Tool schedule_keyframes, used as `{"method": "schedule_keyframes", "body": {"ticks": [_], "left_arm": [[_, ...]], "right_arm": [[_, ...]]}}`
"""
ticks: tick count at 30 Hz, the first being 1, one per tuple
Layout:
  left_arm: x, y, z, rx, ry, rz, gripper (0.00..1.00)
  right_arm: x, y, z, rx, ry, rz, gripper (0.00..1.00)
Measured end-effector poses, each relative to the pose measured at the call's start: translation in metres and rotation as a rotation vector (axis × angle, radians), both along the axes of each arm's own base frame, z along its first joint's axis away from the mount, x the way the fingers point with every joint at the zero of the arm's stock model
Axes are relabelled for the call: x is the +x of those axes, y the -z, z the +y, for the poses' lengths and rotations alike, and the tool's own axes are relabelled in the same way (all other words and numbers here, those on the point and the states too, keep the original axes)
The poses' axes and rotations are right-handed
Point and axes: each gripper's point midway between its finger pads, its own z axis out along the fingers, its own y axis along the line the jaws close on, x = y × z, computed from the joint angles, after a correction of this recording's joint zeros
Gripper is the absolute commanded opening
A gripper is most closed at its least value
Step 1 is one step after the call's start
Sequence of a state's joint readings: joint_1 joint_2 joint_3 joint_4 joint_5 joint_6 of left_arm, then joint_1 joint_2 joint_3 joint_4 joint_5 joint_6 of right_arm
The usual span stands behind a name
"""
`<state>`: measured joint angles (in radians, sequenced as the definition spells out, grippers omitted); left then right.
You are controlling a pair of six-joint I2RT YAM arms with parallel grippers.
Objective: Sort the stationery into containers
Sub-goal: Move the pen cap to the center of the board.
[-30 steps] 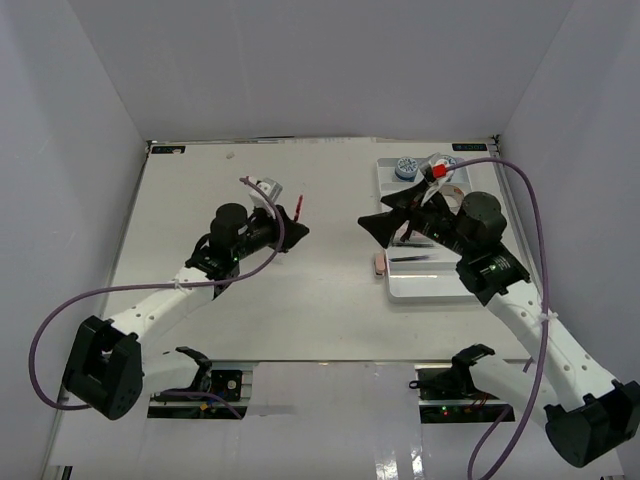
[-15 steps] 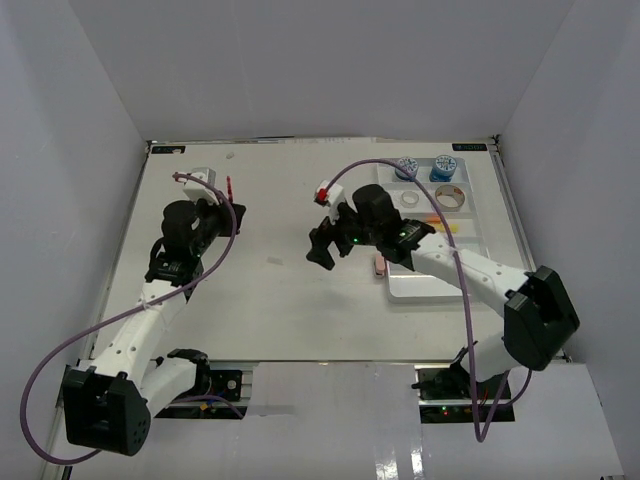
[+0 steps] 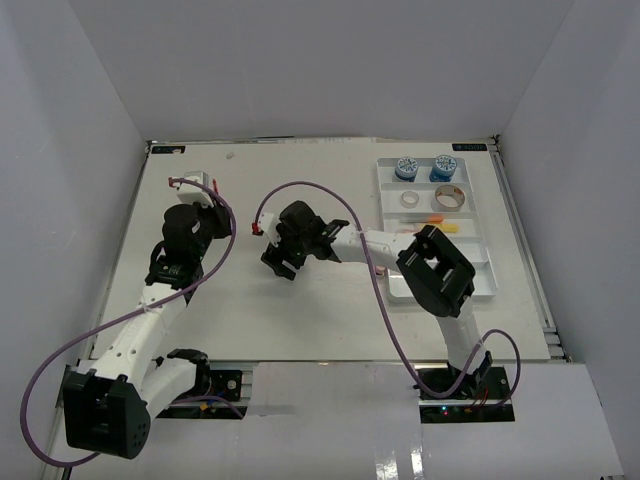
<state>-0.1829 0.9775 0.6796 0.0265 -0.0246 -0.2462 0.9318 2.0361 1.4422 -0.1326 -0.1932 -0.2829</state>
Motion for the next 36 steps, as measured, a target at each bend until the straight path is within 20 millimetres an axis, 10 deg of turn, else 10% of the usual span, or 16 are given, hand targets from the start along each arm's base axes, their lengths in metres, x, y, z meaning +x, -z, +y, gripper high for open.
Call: {"method": "schedule_keyframes", "body": {"ticks": [16, 23, 36], "left_arm": [[0.0, -0.001, 0.004, -0.002, -0.025, -0.003, 0.0], [0.0, -0.001, 0.002, -0.01, -0.019, -0.001, 0.0], [-0.002, -0.001, -0.009, -0.046, 0.037, 0.004, 0.0]], "right_arm": [[0.02, 0.03, 0.026, -0.034, 0.001, -0.034, 0.52], [0.017, 0.031, 0.026, -0.02, 0.027, -0.052, 0.18], [-0.014, 0.031, -0.083, -0.153, 0.368, -0.008, 0.17]]}}
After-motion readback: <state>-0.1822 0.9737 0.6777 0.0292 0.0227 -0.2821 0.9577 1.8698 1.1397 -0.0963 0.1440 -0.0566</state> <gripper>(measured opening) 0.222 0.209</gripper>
